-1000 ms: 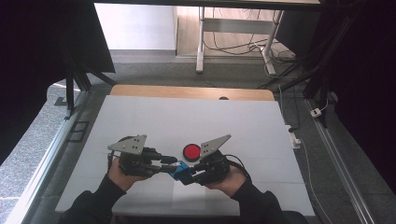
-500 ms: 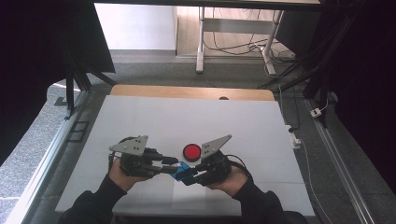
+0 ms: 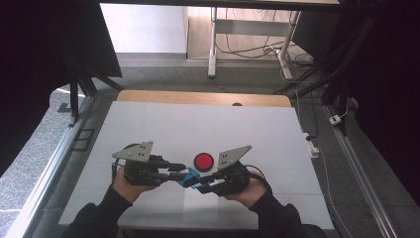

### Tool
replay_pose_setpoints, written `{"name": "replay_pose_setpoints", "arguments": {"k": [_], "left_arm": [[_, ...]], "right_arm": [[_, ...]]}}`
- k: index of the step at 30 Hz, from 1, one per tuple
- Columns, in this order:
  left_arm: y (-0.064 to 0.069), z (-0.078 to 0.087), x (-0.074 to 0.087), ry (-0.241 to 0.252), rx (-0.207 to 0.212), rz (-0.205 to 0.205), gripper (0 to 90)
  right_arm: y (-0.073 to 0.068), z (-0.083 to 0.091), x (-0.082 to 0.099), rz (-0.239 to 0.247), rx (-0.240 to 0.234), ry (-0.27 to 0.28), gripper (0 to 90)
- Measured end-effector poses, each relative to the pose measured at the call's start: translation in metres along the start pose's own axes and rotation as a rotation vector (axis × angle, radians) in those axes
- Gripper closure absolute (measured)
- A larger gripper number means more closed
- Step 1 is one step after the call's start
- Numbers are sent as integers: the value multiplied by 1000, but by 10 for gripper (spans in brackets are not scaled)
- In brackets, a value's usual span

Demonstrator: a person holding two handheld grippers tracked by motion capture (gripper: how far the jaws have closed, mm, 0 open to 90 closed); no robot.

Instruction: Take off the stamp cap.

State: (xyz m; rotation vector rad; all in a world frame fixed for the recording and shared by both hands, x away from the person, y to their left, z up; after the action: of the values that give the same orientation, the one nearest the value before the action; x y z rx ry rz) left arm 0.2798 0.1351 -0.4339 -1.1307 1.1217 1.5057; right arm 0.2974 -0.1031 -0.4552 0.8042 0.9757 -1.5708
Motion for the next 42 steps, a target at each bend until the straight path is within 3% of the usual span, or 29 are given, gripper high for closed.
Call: {"name": "replay_pose_setpoints", "arguments": {"k": [3, 6, 15, 21, 32, 42], "left_arm": [[0, 2, 1, -6, -22, -1, 713], [-1, 2, 1, -8, -39, 4, 713], [-3, 4, 4, -7, -87, 36, 712], [-4, 6, 4, 4, -111, 47, 712], [-4, 8, 4, -3, -155, 30, 712], [-5, 9, 6, -25, -192, 33, 712]], "right_arm": [[-1, 5, 1, 42, 54, 11, 690], [-2, 9, 3, 52, 91, 14, 690], [2, 22, 9, 1, 178, 40, 689], [1, 29, 12, 11, 219, 51, 689], [-2, 47, 16, 9, 312, 93, 689], [0, 66, 25, -52, 370, 98, 689]]}}
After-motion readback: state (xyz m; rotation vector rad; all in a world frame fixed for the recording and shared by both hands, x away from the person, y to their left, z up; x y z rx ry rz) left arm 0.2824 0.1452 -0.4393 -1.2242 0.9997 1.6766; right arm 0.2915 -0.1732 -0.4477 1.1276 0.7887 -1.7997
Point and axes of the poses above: each handheld gripper's, and its own axes: z roughly backward along the jaws, x roughly out of its underside, y roughly to its right, the point moved 3 cm from there along -z, roughly forward along the jaws, and after that the axes turned 10 degrees about y, right-handed, at the moved point
